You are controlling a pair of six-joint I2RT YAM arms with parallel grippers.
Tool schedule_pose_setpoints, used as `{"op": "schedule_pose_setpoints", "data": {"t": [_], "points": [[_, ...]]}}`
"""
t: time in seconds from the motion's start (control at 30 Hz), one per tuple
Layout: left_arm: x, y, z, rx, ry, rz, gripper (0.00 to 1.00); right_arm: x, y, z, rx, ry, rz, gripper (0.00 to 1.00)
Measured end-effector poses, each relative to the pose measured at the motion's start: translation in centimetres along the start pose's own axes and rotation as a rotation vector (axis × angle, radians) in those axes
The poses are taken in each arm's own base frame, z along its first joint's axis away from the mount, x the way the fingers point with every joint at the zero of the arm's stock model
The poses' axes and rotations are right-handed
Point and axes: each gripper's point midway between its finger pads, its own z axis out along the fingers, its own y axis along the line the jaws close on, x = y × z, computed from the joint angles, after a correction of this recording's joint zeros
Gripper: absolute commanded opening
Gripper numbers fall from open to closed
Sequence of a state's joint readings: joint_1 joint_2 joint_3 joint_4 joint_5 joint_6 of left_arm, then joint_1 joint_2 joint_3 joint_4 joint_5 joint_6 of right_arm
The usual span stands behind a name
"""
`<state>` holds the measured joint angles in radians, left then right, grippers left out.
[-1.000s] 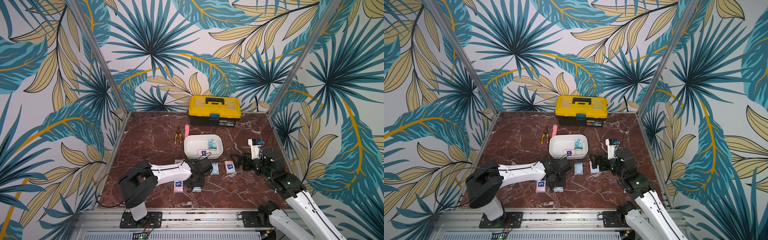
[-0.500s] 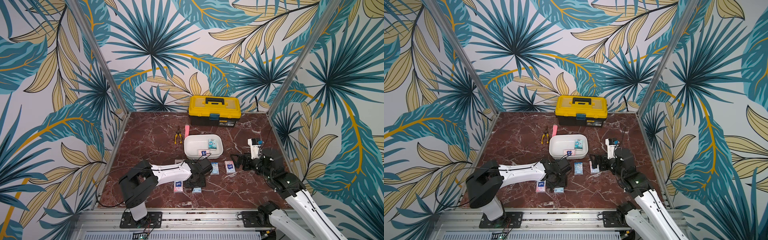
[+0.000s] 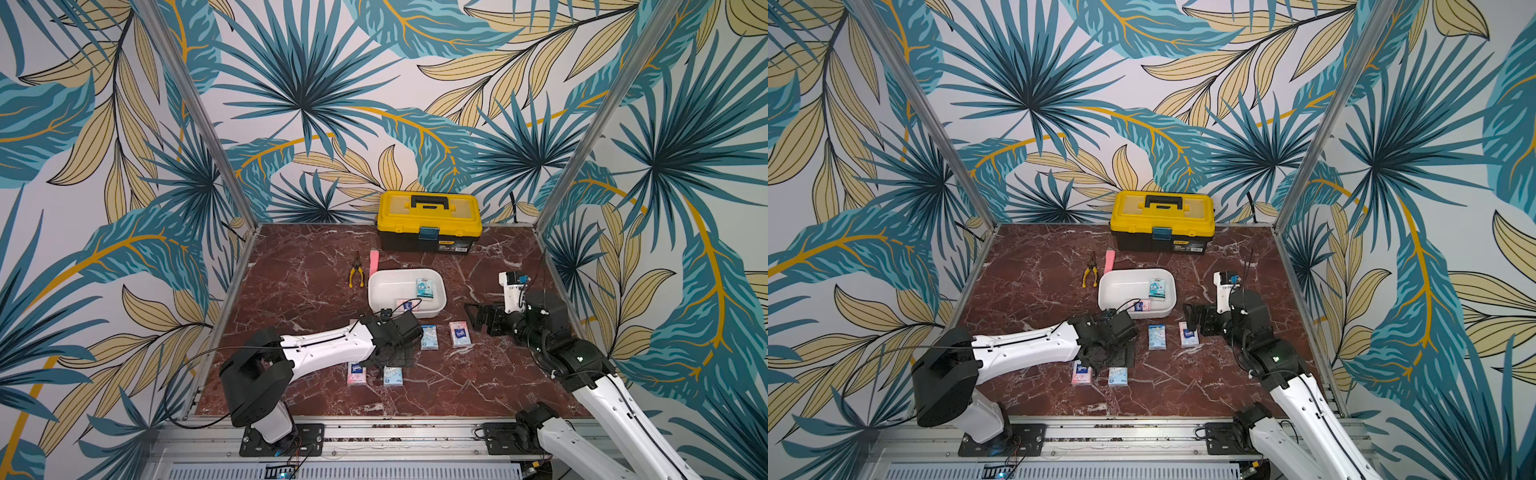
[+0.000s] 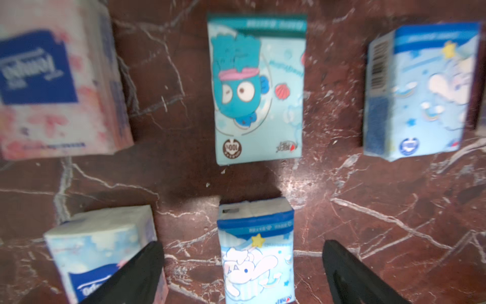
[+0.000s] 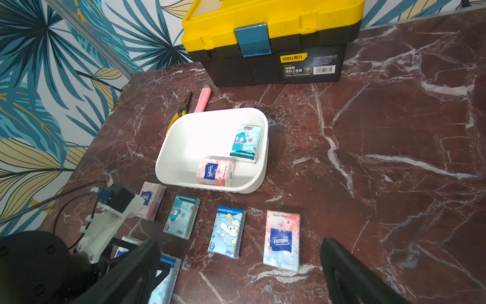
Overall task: Take the pocket tissues out of the storage box
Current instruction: Place the pocket tissues at the center of the board, then pick up the pocket tissues from the storage box.
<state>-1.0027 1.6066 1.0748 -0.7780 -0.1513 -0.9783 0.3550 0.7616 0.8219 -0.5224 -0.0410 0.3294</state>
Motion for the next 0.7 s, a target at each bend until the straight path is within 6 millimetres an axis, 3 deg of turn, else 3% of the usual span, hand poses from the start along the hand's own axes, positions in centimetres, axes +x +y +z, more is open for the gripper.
{"op": "schedule_pose_setpoints", "data": {"t": [0.33, 0.5, 0.7], "points": [[-6.6, -0.7, -6.7, 0.037, -0.303, 0.081, 1.0, -1.9, 0.4, 0.8, 0.03, 0.037, 0.051, 0.99], [-10.0, 0.7, -9.6, 0.064, -0.451, 0.023, 1.0, -1.9, 0.3, 1.5, 0.045, 0.064, 0.088, 0.99], [-13.1, 4.0, -11.1, 0.059, -0.565, -0.04, 1.0, -2.2, 0.1, 2.5, 0.075, 0.082, 0.125, 0.99]]}}
